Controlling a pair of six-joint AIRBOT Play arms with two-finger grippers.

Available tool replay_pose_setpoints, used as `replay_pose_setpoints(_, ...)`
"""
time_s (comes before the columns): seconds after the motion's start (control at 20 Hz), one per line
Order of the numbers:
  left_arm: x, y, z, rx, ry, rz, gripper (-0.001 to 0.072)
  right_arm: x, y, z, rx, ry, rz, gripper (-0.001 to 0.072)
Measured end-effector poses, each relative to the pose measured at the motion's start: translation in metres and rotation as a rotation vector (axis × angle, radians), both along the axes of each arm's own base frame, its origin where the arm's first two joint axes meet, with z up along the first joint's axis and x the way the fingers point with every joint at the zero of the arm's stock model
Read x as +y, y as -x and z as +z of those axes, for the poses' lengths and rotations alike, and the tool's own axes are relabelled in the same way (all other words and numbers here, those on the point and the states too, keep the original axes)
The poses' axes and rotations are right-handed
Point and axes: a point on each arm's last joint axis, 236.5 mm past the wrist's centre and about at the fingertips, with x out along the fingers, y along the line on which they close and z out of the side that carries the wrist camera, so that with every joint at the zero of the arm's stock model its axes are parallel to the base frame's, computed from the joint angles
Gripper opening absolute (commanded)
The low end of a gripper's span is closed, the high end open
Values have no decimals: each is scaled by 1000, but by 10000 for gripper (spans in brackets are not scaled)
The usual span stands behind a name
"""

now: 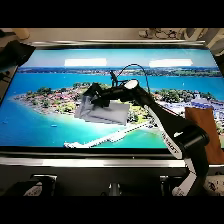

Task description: Fold the shirts.

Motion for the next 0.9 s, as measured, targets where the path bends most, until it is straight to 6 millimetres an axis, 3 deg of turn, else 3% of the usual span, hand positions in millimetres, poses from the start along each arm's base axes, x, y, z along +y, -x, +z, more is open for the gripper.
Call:
replay_pose_setpoints(0.15, 0, 8, -3, 9, -7, -4, 39, -10, -1, 1, -3, 0, 20, 622)
replay_pose_setpoints(0.25, 2, 10, -7, 14, -18, -3, 39, -44, -3, 4, -36, 81, 51, 624)
replay_pose_setpoints(0.35, 3, 11, -13, 22, -41, -5, 39, -98, -7, -4, -75, 250, 73, 621)
replay_pose_setpoints(0.45, 8, 10, -17, 24, -72, 4, 39, -176, -6, -32, -46, 503, 86, 625)
replay_pose_setpoints(0.55, 10, 9, -22, 32, -93, 8, 39, -234, 3, -57, 31, 667, 92, 633)
replay_pose_setpoints(0.75, 13, 5, -30, 46, -113, 10, 39, -276, 14, -87, 118, 784, 102, 634)
replay_pose_setpoints(0.9, 13, 4, -33, 50, -119, 10, 40, -264, 16, -109, 168, 748, 117, 636)
